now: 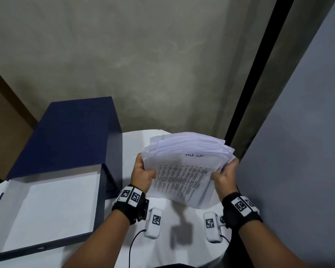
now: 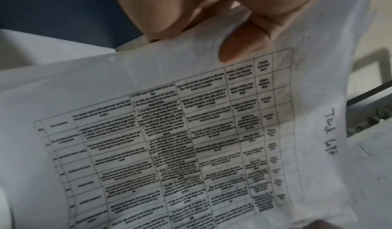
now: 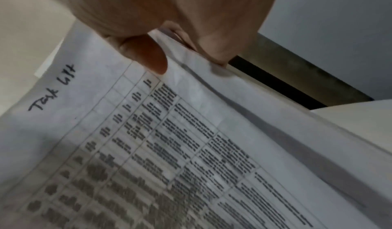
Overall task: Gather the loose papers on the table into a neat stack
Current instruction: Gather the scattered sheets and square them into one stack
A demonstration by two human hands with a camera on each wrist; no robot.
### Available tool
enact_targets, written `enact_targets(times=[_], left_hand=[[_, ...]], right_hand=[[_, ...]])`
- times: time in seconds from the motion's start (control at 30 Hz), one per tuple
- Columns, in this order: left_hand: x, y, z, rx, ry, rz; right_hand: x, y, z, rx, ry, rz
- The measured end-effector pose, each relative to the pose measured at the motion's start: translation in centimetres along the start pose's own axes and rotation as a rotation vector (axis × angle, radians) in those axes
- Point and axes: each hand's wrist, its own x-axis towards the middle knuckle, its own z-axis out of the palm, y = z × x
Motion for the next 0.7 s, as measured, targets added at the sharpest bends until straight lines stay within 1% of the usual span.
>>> enact_targets(times=[0.07,0.2,0.33,0.4,0.5,0.6,0.7], left_hand=[[-0.1,-0.2,0.2,0.019,-0.014,-0.031],[0.4,-0.6,0.0,0.100,-0.022,0.025],[1.0,-1.3,0.3,0.172,0.004,0.009],[1.2,-1.2,0.7,0.148,0.027,0.004],[1.2,-0.2,0.9,0.037,0.058,0.012],[1.0,0.1,0.6,-0.025,0.014,0.019],[1.0,0.2,0.2,-0.047,-0.012,0.046]], right_hand=[[-0.2,-0.1,0.3,0.003,-0.024,0.006],[0.0,0.7,0.3,-0.057,-0.011,0.039],[-0.1,1.4,0.9,-0.151,-0.041,0.057],[0.1,0.8,1.4,-0.143,-0.019,0.038],[0.4,-0.5,1.7,-0.085,-0.018,0.016],[0.3,0.0,1.0,-0.050,-0.085,0.045],[0.1,0.2,0.4,0.023,-0.079,0.043]])
